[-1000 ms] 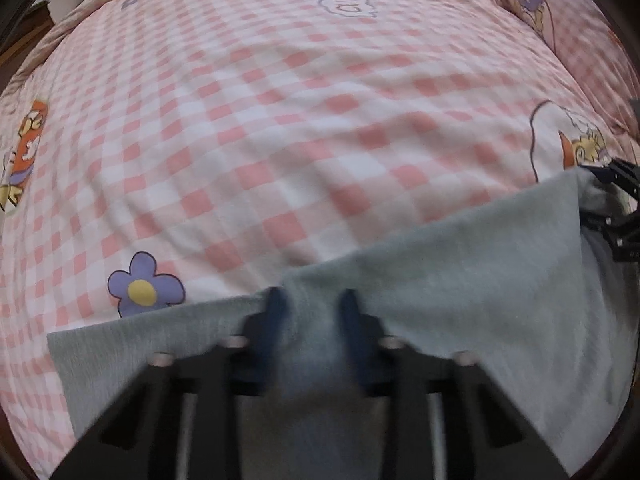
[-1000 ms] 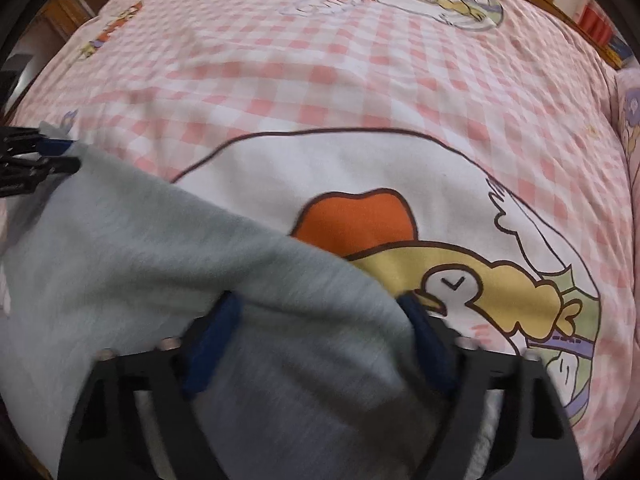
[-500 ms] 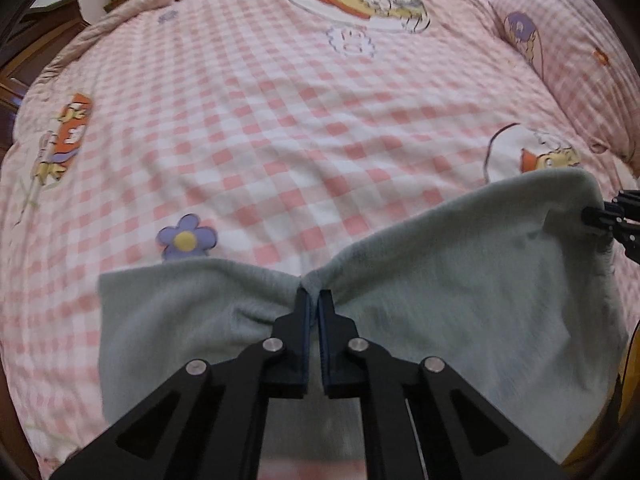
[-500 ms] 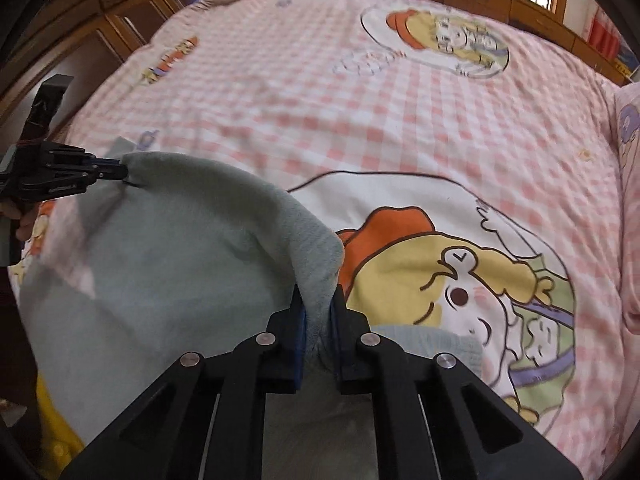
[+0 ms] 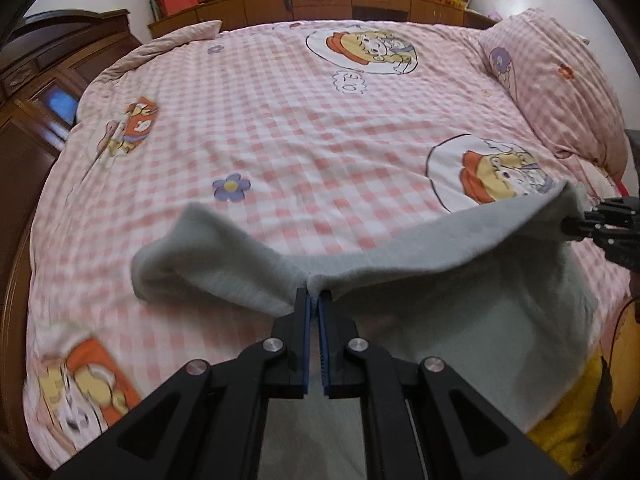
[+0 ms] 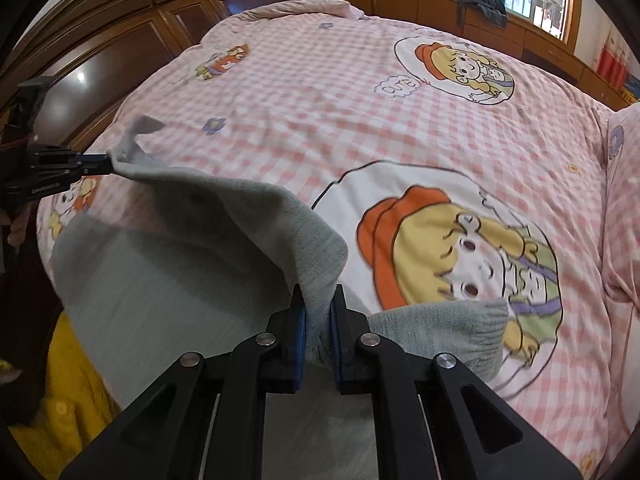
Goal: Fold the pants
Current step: 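Lift the gripped edge with both grippers and fold it over the pants, then open both grippers and move them to the folded edge of the pants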
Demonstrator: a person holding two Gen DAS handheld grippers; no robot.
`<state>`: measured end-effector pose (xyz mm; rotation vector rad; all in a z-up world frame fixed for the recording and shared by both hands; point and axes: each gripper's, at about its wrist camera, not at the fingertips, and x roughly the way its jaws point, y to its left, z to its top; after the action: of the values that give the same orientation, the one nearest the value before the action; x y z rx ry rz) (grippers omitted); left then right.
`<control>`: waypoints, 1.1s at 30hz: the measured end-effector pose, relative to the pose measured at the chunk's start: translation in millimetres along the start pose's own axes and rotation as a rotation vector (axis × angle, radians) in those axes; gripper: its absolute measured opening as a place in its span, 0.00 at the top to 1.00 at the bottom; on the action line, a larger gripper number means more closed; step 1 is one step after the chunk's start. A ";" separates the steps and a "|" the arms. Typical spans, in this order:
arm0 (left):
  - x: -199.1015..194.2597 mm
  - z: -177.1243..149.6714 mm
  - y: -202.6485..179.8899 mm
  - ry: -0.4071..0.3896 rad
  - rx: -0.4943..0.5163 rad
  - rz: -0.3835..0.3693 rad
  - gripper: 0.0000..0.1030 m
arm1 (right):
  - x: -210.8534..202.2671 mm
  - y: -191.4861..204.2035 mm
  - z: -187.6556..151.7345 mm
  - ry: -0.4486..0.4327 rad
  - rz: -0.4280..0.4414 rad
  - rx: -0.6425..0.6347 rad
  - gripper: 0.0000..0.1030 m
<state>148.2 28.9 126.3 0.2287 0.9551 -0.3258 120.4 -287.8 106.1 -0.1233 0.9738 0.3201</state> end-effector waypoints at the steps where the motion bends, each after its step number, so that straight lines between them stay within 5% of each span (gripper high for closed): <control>1: -6.6 -9.7 -3.0 0.001 -0.014 -0.008 0.96 | -3.3 3.1 -6.9 0.003 0.000 -0.003 0.90; 12: -23.0 -112.9 -21.8 0.105 -0.163 -0.063 0.97 | -13.9 29.5 -78.1 0.071 -0.004 0.000 0.89; 20: -11.6 -147.4 -32.2 0.187 -0.191 -0.036 0.96 | 3.5 39.0 -109.8 0.149 -0.066 0.064 0.84; 24: -5.1 -154.5 -36.3 0.215 -0.229 -0.030 0.65 | 5.7 40.9 -120.5 0.167 -0.103 0.103 0.70; 33: 7.0 -157.0 -36.0 0.251 -0.267 0.004 0.54 | -5.9 32.0 -135.3 0.165 -0.100 0.238 0.64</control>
<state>19.4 46.4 31.1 0.0265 1.2341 -0.1650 -0.1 -291.9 36.5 0.0191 1.1577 0.1016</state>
